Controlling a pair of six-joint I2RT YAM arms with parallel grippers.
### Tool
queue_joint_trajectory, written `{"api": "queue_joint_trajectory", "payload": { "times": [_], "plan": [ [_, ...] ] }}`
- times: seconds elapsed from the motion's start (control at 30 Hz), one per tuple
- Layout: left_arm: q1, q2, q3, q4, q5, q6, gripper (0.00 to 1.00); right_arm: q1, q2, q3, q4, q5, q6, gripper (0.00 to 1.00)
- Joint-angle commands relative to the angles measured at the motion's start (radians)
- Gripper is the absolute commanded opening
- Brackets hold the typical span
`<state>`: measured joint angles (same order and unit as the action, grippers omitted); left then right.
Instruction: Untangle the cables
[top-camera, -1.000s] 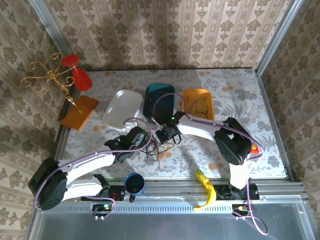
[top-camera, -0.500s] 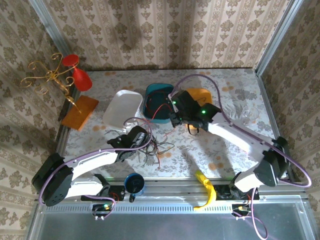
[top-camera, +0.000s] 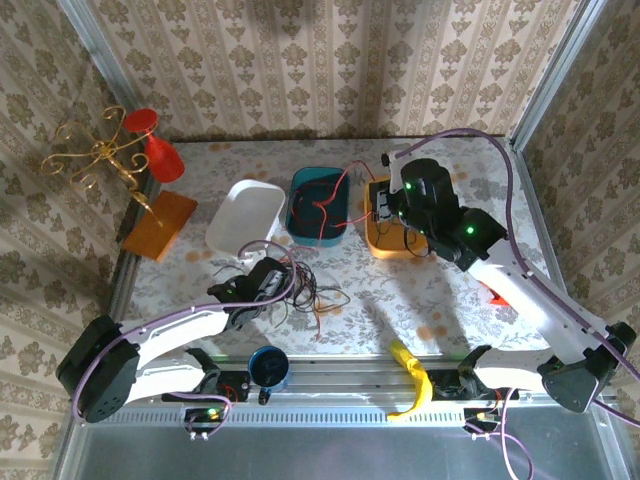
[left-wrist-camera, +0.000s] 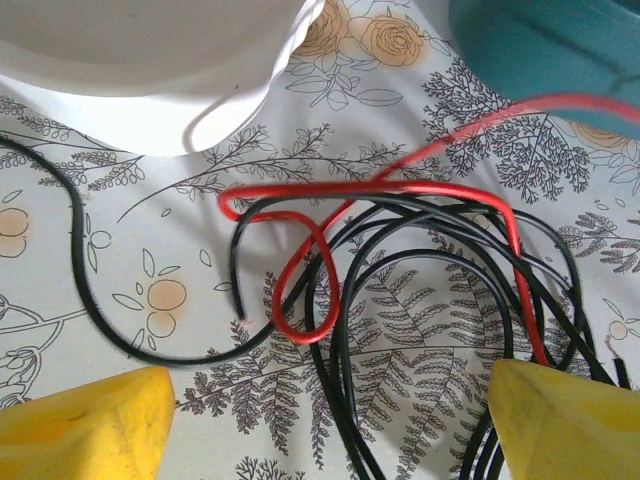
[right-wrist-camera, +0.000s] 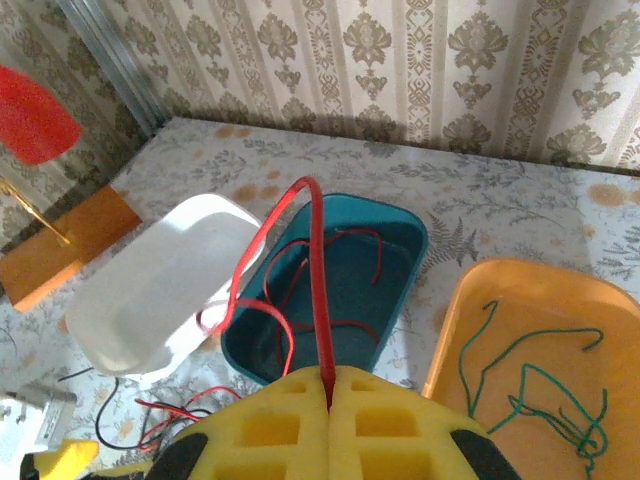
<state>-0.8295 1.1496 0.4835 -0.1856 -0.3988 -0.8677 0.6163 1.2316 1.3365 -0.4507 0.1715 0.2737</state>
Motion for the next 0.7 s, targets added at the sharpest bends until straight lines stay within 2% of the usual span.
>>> {"api": "queue_joint_trajectory", "payload": {
  "times": [0.0, 0.1, 0.37, 0.53, 0.67],
  "plan": [
    [0.007, -0.019, -0.017, 0.016, 0.016, -0.006, 0.83, -0.017, 0.009, 0.043, 0.081, -0.086, 0.041, 0.01],
    [0.004, -0.019, -0.017, 0.027, 0.025, 0.005, 0.83, -0.018, 0.012, 0.051, 0.12, -0.112, 0.051, 0.01],
    [0.003, -0.02, -0.016, 0.025, 0.023, 0.009, 0.83, -0.014, 0.066, 0.11, 0.118, -0.076, 0.041, 0.01],
    [0.003, -0.013, -0.019, 0.031, 0.023, 0.004, 0.83, 0.086, 0.153, 0.166, 0.035, 0.261, -0.049, 0.0],
    [0.003, -0.003, -0.008, 0.031, 0.026, 0.012, 0.83, 0.098, 0.231, 0.173, -0.005, 0.336, -0.041, 0.0]
  ]
}}
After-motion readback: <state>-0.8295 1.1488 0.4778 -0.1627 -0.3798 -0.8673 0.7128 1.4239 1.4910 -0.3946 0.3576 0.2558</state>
